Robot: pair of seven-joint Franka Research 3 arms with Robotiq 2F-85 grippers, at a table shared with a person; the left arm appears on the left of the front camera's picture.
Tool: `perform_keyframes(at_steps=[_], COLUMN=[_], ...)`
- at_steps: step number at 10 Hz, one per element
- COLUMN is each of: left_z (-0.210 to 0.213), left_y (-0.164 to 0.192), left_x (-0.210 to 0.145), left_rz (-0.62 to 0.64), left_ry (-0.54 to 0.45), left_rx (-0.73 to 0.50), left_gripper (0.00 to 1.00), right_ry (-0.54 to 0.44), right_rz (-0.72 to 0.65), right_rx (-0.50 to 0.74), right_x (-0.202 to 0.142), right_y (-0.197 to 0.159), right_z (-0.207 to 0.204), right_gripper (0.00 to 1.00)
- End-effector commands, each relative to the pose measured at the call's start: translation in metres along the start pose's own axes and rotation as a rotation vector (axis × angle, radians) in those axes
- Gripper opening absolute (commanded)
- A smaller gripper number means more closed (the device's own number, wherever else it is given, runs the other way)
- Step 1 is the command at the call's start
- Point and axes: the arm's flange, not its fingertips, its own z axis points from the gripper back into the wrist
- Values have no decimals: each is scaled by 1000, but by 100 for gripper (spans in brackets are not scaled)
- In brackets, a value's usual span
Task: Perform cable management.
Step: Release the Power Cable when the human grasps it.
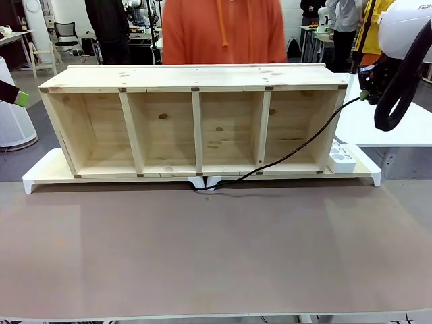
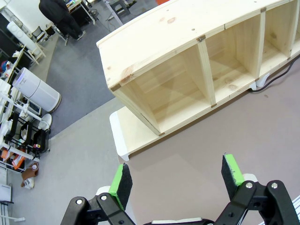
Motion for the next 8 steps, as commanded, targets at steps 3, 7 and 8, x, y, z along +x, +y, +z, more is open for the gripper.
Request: perform_keyframes(at_steps=[3, 7, 8], left_z=[-1, -1, -1], left_y=[0, 0, 0], left_x=[2, 2, 2], left_rz=[-1, -1, -1], left_ry=[-10, -10, -10], left_rx=[5, 5, 5], left_gripper=[100, 100, 100], right_ry=[-4, -4, -4], right_rz=[-1, -1, -1], right_rx=[1, 1, 1], right_x=[0, 0, 0], right_y=[1, 1, 1], right_z=[-1, -1, -1], right_gripper=[16, 16, 16])
